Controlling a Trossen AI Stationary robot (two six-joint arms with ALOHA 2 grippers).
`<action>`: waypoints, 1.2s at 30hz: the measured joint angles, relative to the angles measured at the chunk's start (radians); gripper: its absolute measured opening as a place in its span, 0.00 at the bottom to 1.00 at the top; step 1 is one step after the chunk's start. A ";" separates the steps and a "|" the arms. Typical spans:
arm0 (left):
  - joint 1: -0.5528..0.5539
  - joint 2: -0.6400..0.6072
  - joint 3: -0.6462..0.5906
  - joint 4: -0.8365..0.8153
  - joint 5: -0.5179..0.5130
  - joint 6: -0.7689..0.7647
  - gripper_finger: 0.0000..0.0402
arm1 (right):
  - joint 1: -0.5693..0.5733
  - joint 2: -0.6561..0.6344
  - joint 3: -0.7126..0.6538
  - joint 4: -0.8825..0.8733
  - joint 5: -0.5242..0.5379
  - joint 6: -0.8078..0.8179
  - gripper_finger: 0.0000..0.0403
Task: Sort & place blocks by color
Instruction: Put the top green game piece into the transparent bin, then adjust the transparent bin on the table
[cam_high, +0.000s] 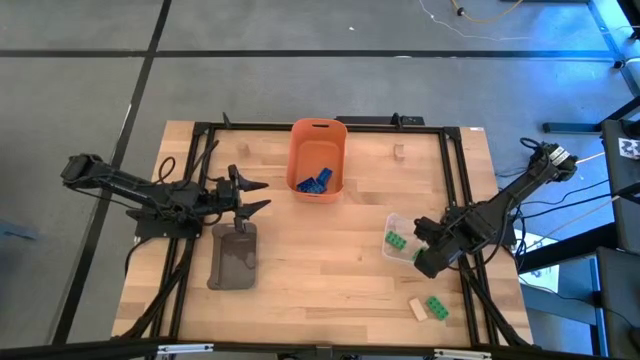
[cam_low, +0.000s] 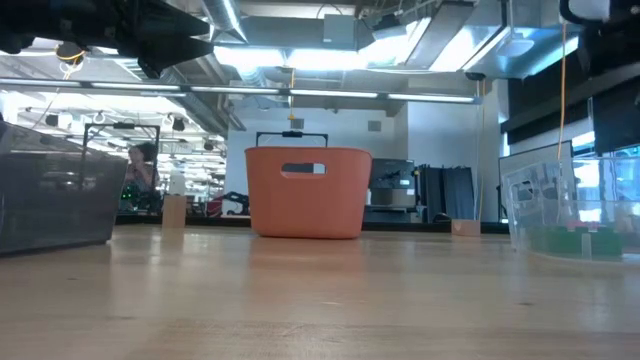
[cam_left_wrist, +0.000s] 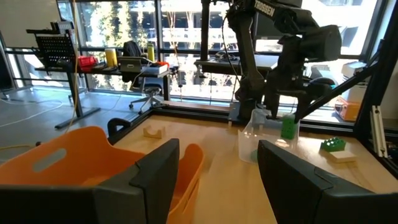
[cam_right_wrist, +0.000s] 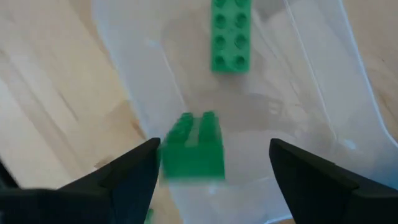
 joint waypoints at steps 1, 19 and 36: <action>0.000 0.000 0.000 0.000 0.000 -0.006 0.52 | 0.000 0.000 0.011 0.001 0.010 -0.003 0.75; 0.000 0.000 0.000 0.000 0.000 -0.022 0.52 | 0.000 0.000 0.042 0.061 0.219 -0.010 0.75; 0.000 0.000 0.000 0.000 0.000 -0.024 0.52 | 0.000 0.000 0.043 0.215 0.508 -0.304 0.75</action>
